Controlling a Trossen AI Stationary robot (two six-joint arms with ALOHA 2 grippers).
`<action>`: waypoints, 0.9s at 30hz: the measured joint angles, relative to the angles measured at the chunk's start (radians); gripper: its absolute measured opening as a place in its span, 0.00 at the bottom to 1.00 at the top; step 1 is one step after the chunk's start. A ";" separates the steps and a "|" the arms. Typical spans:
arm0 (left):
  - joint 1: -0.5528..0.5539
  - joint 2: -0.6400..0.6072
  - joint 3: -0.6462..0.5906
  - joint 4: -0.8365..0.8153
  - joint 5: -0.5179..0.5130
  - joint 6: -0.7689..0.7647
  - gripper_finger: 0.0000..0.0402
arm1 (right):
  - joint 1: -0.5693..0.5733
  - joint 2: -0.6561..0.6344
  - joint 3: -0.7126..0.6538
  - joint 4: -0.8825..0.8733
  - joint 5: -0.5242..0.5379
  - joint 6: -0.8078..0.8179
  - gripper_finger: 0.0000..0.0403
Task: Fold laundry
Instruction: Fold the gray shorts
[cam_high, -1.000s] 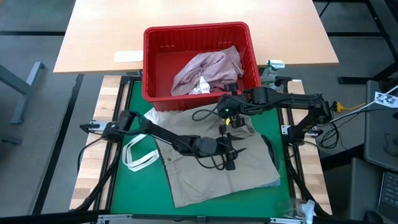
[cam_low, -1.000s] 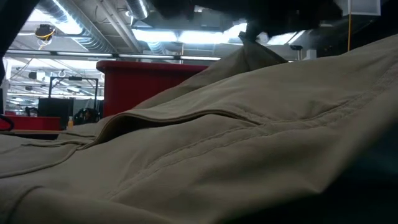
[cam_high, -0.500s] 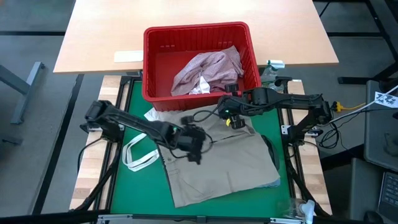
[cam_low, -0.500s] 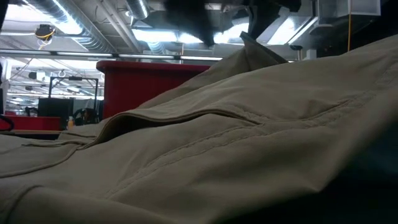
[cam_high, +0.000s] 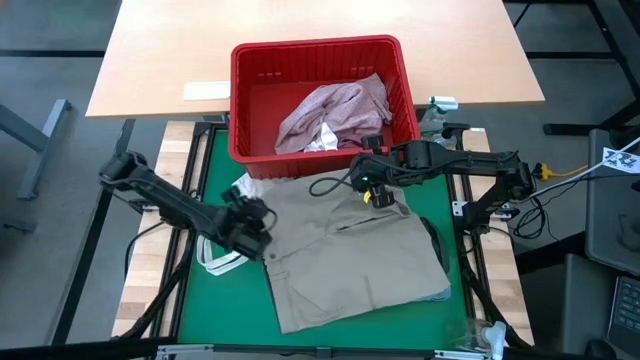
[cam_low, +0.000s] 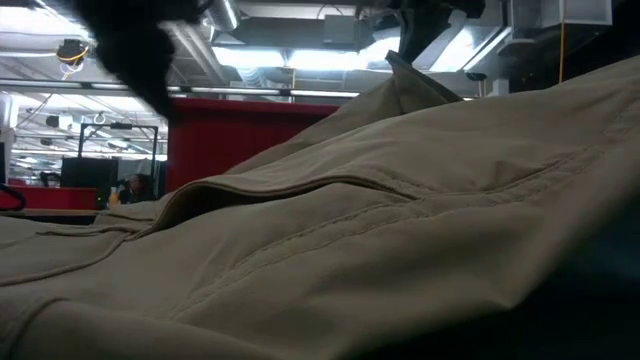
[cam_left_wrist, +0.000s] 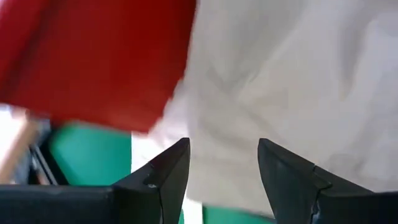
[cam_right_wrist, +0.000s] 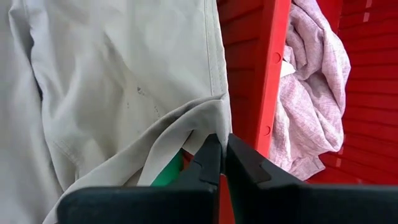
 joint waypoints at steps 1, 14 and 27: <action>-0.001 -0.034 -0.047 0.011 0.007 -0.036 0.46 | 0.000 0.000 0.000 0.000 -0.003 0.000 0.03; 0.166 -0.415 -0.525 0.478 0.159 -0.109 0.46 | 0.000 0.000 0.000 0.002 -0.003 -0.003 0.03; 0.306 -0.423 -0.621 0.543 0.165 -0.106 0.46 | 0.000 0.000 0.000 0.002 -0.003 -0.004 0.03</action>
